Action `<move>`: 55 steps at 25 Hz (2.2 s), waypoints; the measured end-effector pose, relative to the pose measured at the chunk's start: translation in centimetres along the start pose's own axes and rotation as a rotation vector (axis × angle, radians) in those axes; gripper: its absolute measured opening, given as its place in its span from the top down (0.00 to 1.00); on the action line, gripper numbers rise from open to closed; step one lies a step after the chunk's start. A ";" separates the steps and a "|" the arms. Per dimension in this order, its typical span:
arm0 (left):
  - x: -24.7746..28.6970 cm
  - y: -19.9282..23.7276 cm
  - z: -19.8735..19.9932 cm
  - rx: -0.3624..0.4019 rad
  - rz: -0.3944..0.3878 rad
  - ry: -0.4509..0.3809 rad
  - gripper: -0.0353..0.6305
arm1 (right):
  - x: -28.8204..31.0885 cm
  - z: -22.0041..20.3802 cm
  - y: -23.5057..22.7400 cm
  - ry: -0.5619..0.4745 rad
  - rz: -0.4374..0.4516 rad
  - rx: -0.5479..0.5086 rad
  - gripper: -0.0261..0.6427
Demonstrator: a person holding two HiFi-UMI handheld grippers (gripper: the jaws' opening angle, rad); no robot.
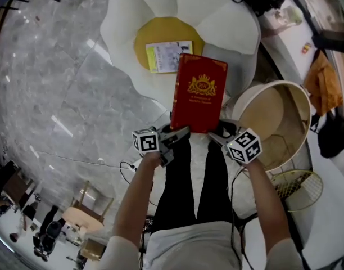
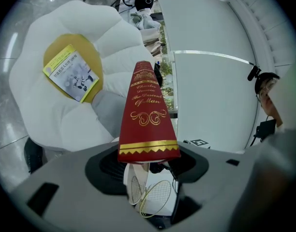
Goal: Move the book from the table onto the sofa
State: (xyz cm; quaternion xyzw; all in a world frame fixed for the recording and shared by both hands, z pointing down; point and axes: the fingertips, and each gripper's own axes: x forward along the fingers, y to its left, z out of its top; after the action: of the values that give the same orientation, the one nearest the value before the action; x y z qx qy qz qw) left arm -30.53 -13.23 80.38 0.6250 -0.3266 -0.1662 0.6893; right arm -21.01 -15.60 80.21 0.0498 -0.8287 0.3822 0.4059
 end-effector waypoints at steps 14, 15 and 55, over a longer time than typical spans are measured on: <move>4.5 13.2 3.6 0.003 0.007 0.005 0.58 | 9.6 -1.8 -9.9 -0.054 -0.108 -0.020 0.62; 4.7 14.2 3.9 0.000 0.005 0.003 0.58 | 10.4 -2.0 -10.5 -0.055 -0.109 -0.019 0.62; 5.4 24.3 0.6 -0.183 0.385 -0.055 0.30 | 11.5 -7.0 -10.9 -0.031 -0.069 0.087 0.68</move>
State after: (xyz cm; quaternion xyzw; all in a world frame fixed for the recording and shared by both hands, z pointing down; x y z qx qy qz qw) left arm -31.34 -13.15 105.22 0.4812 -0.4422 -0.0776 0.7529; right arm -19.95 -15.95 97.47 0.1017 -0.8154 0.4028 0.4031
